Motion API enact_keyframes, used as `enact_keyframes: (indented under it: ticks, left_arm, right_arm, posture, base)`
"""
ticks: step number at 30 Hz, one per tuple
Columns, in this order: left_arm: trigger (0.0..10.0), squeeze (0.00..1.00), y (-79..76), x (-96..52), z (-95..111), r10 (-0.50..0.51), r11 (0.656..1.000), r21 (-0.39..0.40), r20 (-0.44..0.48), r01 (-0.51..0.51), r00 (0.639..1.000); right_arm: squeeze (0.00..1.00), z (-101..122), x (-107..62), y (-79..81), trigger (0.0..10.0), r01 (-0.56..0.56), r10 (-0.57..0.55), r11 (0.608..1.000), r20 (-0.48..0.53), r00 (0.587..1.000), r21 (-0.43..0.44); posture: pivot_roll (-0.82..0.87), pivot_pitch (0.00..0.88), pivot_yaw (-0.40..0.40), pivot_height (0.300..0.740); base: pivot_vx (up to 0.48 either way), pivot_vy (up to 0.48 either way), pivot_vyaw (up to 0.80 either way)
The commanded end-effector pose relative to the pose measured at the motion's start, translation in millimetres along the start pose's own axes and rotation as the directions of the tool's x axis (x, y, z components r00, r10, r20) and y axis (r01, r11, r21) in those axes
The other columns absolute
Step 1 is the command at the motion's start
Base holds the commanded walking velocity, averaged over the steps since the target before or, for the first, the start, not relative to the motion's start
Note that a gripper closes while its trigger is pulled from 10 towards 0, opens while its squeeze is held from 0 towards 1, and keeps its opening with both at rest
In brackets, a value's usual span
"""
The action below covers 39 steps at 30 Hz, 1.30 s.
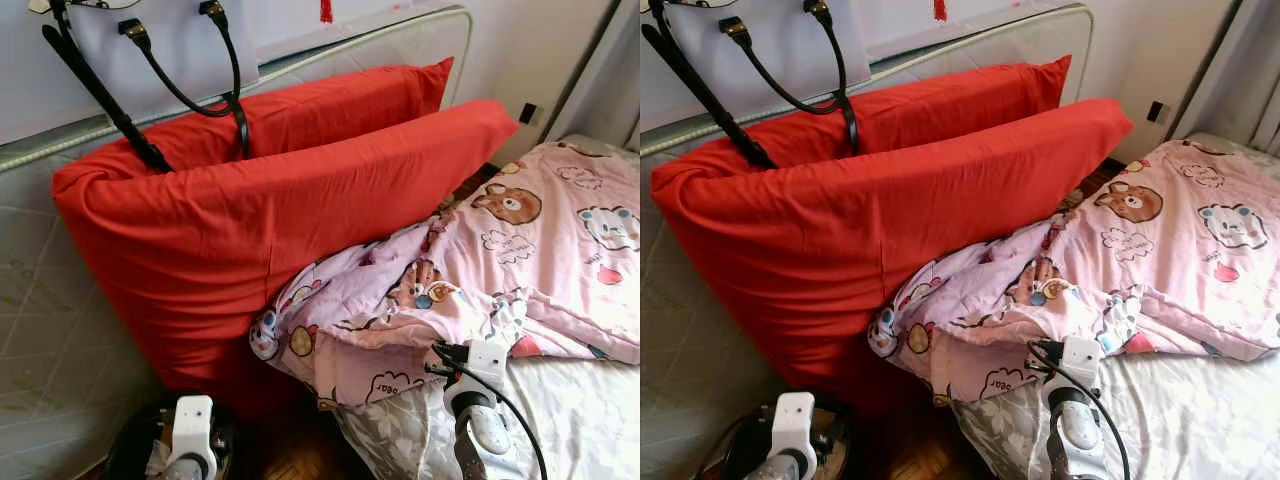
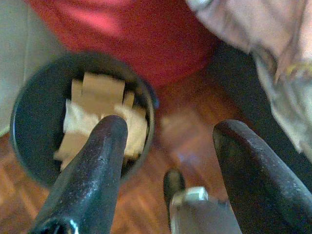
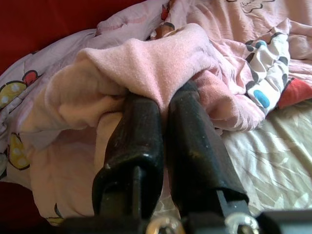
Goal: Clean up the room
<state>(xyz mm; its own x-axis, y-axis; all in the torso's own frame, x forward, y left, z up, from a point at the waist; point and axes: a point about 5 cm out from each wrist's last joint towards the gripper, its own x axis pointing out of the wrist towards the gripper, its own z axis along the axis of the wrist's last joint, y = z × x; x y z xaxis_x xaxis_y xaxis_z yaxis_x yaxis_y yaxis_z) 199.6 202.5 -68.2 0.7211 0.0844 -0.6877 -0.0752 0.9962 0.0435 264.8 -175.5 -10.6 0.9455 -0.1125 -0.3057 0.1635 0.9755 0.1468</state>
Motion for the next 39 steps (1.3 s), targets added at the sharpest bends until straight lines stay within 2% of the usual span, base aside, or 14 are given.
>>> enact_keyframes:
  ticks: [1,13,24,35,39]
  left_arm:
    - [10.0,0.00,1.1,-2.9,-12,0.009,1.000,0.005,-0.054,-0.009,0.999]
    - [10.0,0.00,-1.9,-1.2,-8,0.003,1.000,-0.001,-0.046,-0.003,0.999]
    - [10.0,0.00,1.6,-1.2,-8,0.015,1.000,-0.006,-0.050,-0.015,0.999]
    - [10.0,0.00,2.2,-1.4,-9,0.023,1.000,-0.020,-0.056,-0.025,0.998]
    - [10.0,0.00,6.9,-2.9,-13,0.047,0.998,-0.042,-0.074,-0.050,0.996]
  right_arm:
    - [0.00,0,-1.7,-1.1,10.0,0.018,-0.018,1.000,0.018,1.000,0.010]
    - [0.00,6,1.2,1.0,10.0,0.029,-0.029,1.000,0.037,0.999,0.007]
    - [0.00,8,2.0,-0.7,10.0,0.045,-0.045,0.999,0.043,0.998,-0.003]
    - [0.00,10,2.9,-0.6,10.0,0.048,-0.048,0.999,0.053,0.997,0.001]
    - [0.00,9,2.4,0.8,10.0,0.042,-0.042,0.999,0.050,0.998,0.000]
  posture:
    - [-0.04,0.000,0.012,0.740]
    - [-0.03,0.000,0.003,0.740]
    - [-0.04,0.000,0.010,0.740]
    - [-0.03,0.000,0.001,0.740]
    - [-0.03,0.000,-0.001,0.740]
  base:
    - [0.000,0.000,0.00]
    - [0.000,0.000,0.00]
    - [0.000,0.000,0.00]
    - [-0.270,0.000,0.00]
    - [-0.274,0.000,0.00]
